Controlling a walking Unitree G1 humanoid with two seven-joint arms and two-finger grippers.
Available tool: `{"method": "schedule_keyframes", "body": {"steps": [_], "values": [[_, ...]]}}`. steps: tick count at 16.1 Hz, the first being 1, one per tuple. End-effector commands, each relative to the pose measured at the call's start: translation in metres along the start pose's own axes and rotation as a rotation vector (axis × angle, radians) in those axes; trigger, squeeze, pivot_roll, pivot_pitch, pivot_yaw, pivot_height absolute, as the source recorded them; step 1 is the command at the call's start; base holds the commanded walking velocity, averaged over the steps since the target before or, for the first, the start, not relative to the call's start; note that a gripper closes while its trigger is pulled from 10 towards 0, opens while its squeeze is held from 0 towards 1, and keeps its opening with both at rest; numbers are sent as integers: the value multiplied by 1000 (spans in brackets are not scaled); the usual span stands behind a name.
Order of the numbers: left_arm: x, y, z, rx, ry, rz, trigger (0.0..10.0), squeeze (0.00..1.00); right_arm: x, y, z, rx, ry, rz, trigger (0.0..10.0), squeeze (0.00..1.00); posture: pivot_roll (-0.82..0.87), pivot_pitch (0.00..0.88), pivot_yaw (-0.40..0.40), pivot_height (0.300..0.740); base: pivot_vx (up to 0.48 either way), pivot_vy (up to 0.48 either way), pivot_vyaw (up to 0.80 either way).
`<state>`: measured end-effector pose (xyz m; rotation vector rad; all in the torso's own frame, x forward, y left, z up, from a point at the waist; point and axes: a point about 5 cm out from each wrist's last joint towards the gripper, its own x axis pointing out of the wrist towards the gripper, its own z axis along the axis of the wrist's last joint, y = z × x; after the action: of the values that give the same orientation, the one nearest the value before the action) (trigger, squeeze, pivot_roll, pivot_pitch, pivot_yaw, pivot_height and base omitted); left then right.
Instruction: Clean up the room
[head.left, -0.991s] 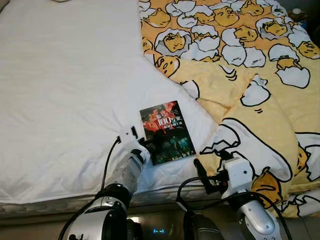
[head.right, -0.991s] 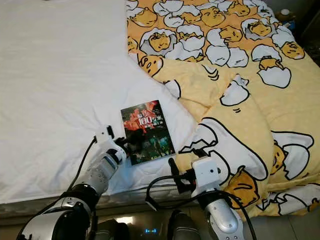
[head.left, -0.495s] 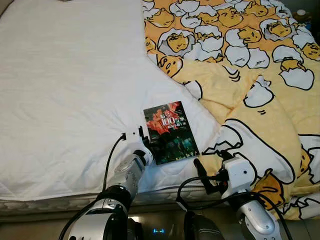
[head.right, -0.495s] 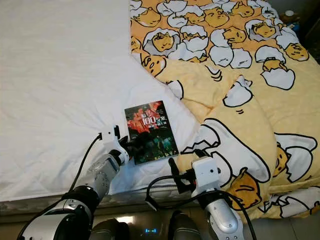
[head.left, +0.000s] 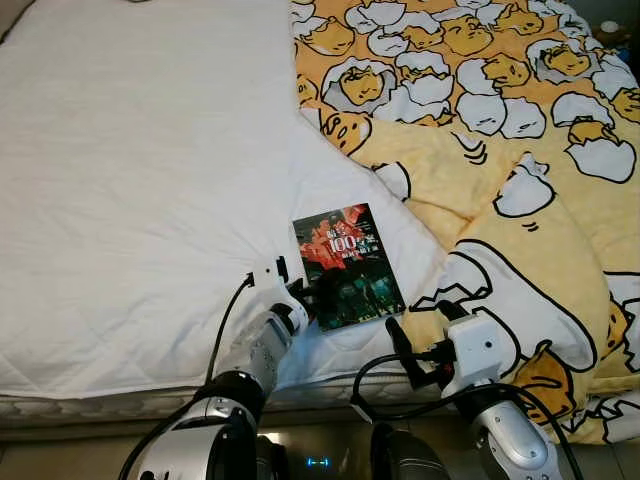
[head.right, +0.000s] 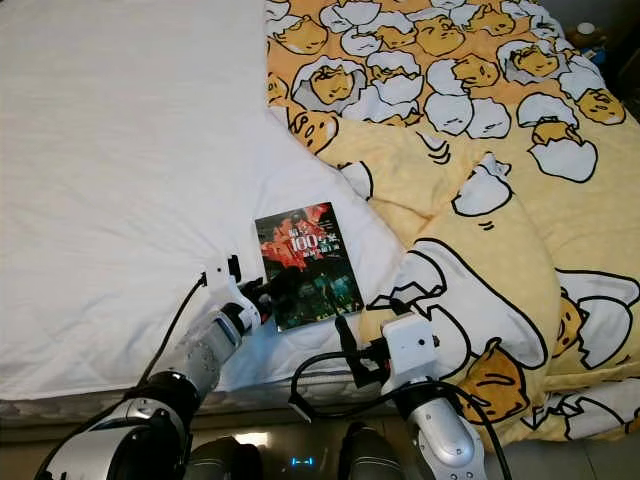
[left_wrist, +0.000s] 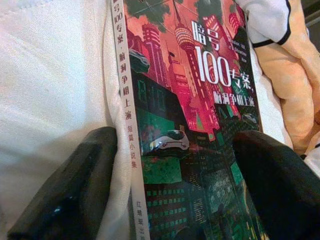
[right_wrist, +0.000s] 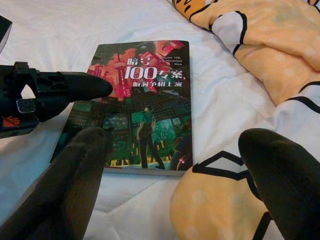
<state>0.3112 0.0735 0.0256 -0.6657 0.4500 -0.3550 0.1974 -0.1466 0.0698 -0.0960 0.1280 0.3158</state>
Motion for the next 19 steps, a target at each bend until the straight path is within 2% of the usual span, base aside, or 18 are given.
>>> {"method": "schedule_keyframes", "body": {"steps": [1, 2, 4, 5, 6, 8, 14, 17, 19], "values": [[1, -20, -41, -72, 141, -76, 0, 0, -2, 1, -1, -10, 2, -1, 10000, 0, -182, 193, 33, 727, 0, 0, 0], [1, -21, -40, -121, 127, -78, 0, 0, -2, 1, 0, -10, 2, 0, 10000, 0, -182, 195, 34, 727, 0, 0, 0], [2, -22, -37, -137, 102, -88, 0, 0, -2, 1, -1, -9, 3, 1, 10000, 0, -182, 195, 34, 727, 0, 0, 0], [2, -23, -36, -120, 93, -95, 0, 0, -2, 1, -1, -9, 3, 1, 10000, 0, -182, 195, 34, 727, 0, 0, 0], [3, -26, -35, -68, 88, -117, 0, 0, -3, 2, -1, -9, 5, 0, 10000, 0, -179, 199, 33, 727, 0, 0, 0], [3, -28, -36, -44, 94, -136, 0, 0, -3, 3, -2, -8, 6, 2, 10000, 0, -177, 200, 34, 727, 0, 0, 0], [6, -42, -35, -20, 85, -201, 0, 0, -3, 2, -2, -8, 9, 1, 10000, 0, -179, 201, 35, 727, 0, 0, 0], [11, -59, -14, -87, 2, -293, 0, 0, -2, 3, -2, -6, 7, 3, 10000, 0, -173, 191, 35, 727, 0, 0, 0], [12, -70, 2, -168, -60, -349, 0, 0, 0, 3, -1, -7, 2, 5, 10000, 0, -170, 182, 35, 727, 0, 0, 0]]}}
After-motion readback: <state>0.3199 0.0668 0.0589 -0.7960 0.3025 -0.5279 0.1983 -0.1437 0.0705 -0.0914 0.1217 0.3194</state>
